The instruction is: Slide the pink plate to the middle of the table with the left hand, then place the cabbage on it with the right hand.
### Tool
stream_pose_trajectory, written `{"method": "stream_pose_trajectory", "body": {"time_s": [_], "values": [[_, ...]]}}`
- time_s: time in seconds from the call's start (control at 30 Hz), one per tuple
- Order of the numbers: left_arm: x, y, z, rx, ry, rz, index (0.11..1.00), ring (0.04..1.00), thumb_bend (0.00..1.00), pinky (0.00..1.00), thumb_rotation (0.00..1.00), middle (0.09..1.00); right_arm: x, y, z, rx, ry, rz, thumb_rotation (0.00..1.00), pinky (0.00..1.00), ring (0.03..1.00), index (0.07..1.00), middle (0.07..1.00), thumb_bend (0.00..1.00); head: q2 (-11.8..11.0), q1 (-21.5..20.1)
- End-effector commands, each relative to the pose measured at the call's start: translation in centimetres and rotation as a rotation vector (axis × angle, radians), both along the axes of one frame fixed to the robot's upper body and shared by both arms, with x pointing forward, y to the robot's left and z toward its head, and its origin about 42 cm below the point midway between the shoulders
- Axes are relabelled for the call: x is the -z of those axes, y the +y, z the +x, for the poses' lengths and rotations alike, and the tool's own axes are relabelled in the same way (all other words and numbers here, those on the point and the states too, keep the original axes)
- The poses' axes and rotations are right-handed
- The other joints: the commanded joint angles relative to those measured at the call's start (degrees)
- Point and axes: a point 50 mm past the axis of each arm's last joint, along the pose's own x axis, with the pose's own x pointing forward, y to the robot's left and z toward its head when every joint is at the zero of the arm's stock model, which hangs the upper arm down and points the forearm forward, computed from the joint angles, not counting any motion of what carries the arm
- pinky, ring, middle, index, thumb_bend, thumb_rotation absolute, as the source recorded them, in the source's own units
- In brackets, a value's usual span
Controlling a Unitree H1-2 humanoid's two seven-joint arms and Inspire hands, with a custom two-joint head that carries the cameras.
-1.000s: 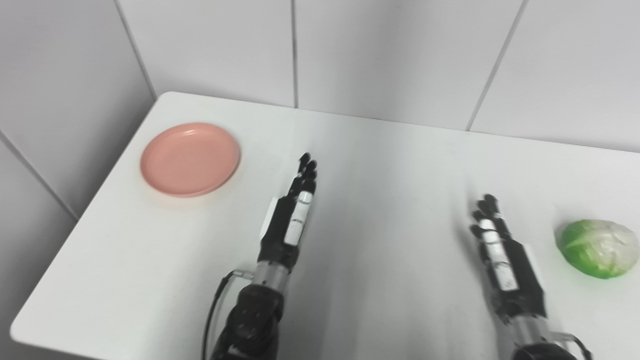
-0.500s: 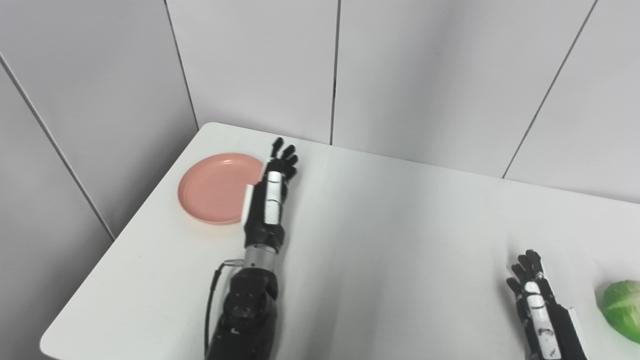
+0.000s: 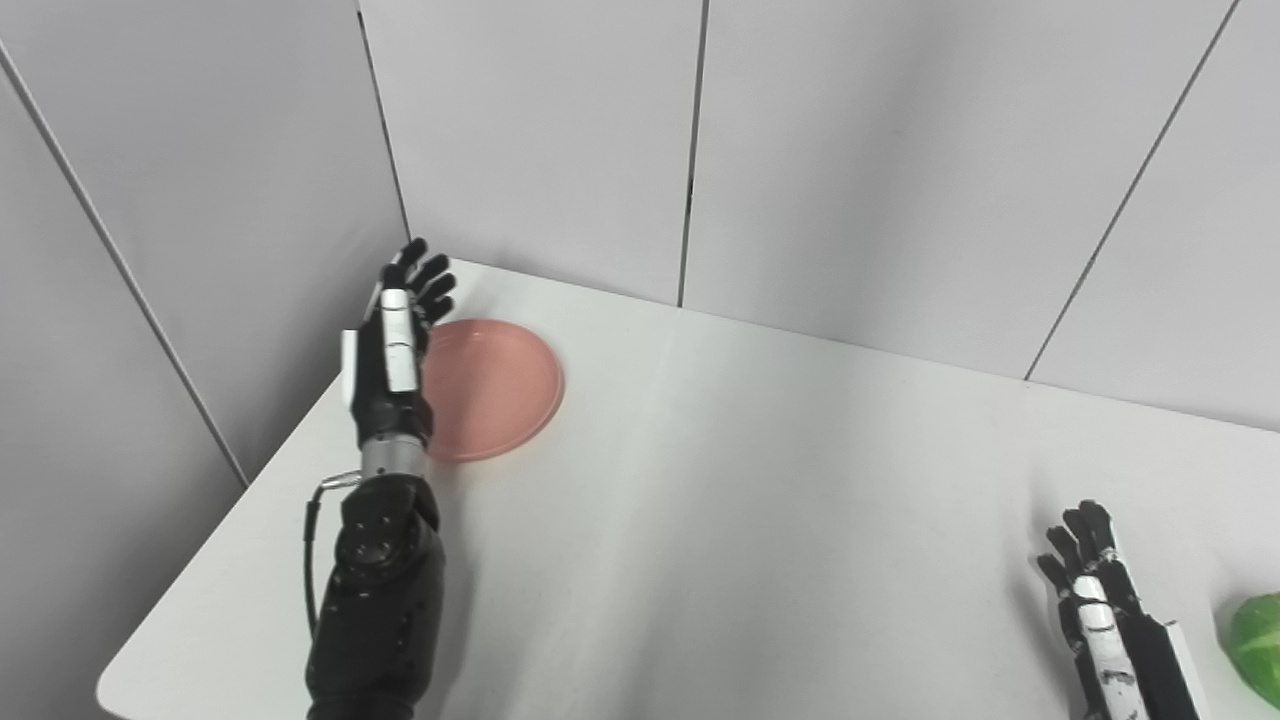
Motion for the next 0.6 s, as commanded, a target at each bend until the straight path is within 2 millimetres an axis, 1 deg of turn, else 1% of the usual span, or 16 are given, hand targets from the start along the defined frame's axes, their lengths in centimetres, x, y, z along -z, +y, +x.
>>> {"method": "stream_pose_trajectory", "body": {"time_s": [0.0,0.13,0.3,0.43,0.5,0.57], "values": [[-2.4,2.0,0.7,-0.041,-0.096,0.037,0.795,0.790,0.77,0.81,1.00,0.787,0.0,-0.3,-0.1,-0.001,-0.044,0.003,0.81,0.98,0.983,0.999,0.999,0.71,0.05,-0.06],[-1.8,4.3,0.5,-0.069,-0.086,0.024,0.788,0.789,0.75,0.81,1.00,0.785,0.1,-0.2,0.0,-0.017,-0.033,0.028,0.79,1.00,0.988,0.994,0.997,0.75,0.05,-0.06],[-1.3,6.4,0.3,-0.103,-0.038,0.001,0.784,0.789,0.78,0.81,1.00,0.781,0.0,-0.2,0.0,-0.032,-0.034,0.041,0.78,0.99,0.989,0.988,0.995,0.78,-0.27,0.25],[-0.8,7.3,0.3,-0.106,0.005,-0.026,0.790,0.795,0.79,0.83,1.00,0.787,0.1,-0.3,-0.1,-0.034,-0.035,0.037,0.79,0.99,0.993,0.990,0.998,0.80,-0.11,0.32],[-0.2,7.7,0.4,-0.084,0.041,-0.038,0.812,0.821,0.81,0.85,1.00,0.811,0.0,-0.3,-0.2,-0.036,-0.039,0.036,0.78,0.98,0.989,0.988,0.996,0.81,-0.11,0.32],[0.3,7.7,0.5,-0.062,0.057,-0.044,0.828,0.842,0.81,0.86,1.00,0.829,0.0,-0.2,-0.2,-0.038,-0.047,0.029,0.80,0.98,0.991,0.992,0.998,0.81,-0.22,0.83]]}}
